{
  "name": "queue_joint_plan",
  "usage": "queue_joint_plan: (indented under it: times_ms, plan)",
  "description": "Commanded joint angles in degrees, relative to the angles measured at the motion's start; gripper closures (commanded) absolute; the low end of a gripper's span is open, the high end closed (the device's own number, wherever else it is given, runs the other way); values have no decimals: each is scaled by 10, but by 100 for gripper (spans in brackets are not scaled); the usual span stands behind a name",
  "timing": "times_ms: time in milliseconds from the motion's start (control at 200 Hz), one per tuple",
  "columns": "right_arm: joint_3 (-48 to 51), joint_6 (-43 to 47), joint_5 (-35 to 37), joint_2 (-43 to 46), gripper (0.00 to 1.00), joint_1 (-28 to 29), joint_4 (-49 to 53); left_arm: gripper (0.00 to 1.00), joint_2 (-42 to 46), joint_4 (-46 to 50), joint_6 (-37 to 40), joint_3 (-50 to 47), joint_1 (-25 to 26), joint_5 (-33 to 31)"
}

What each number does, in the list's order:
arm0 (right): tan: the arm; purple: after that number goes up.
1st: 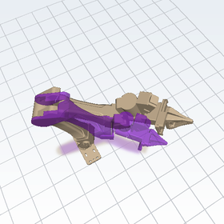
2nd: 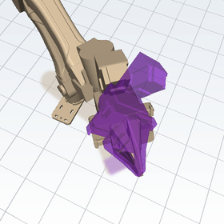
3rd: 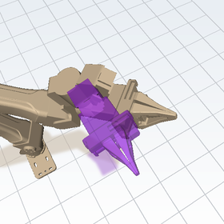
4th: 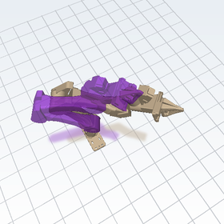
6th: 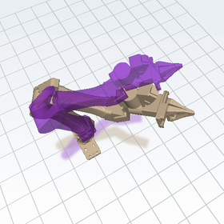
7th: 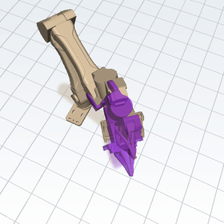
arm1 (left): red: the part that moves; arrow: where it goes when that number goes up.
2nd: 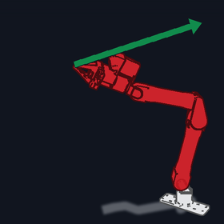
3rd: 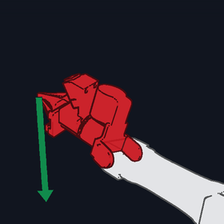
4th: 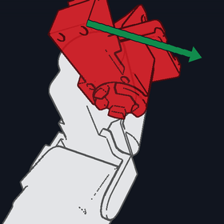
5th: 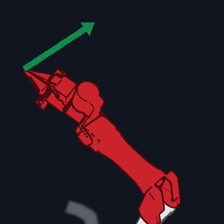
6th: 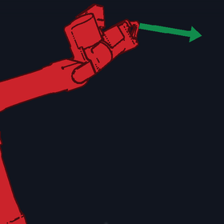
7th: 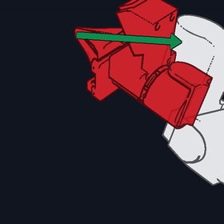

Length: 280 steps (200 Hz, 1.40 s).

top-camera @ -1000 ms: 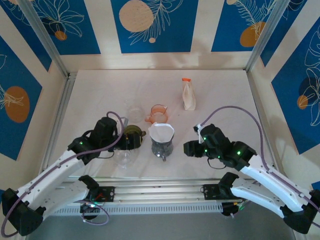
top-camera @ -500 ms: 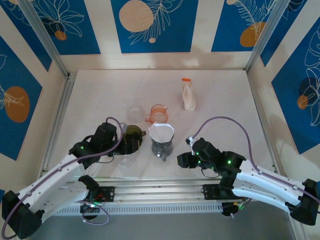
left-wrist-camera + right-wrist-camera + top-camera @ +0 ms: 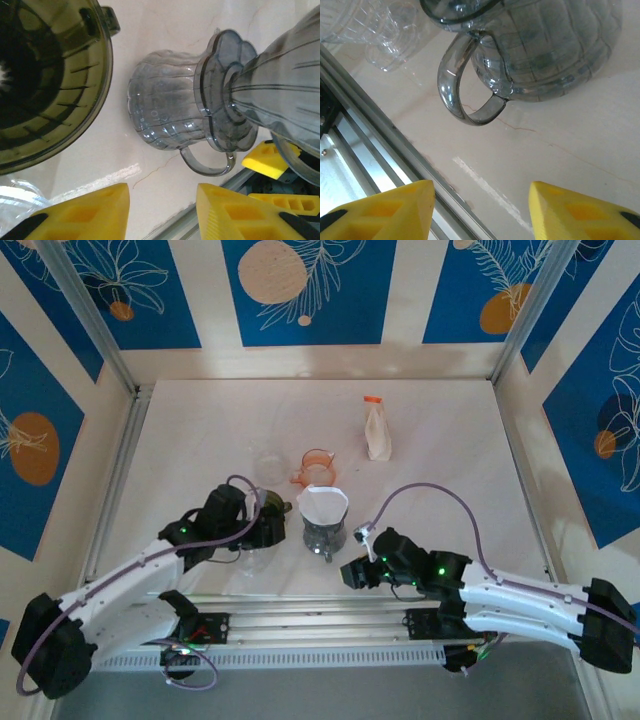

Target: Place the coffee filter in the dripper

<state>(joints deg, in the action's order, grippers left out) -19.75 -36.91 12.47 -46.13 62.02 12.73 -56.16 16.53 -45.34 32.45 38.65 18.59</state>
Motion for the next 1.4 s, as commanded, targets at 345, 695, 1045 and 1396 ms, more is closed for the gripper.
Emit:
queue_joint_plan:
  times_ms: [345,695,1045,1396]
  plan:
    - [-9,32,62,-91,47,48,-105,72,-50,-59,-31,2,31,7]
    - [-10,18,126,-133,48,62,-135,73,-32,-37,-39,7,31,-22]
    - [-9,13,139,-174,50,55,-189,73,-15,-13,-36,8,29,-40]
    - [-5,7,160,-187,54,42,-211,73,-10,-10,-40,6,28,-47]
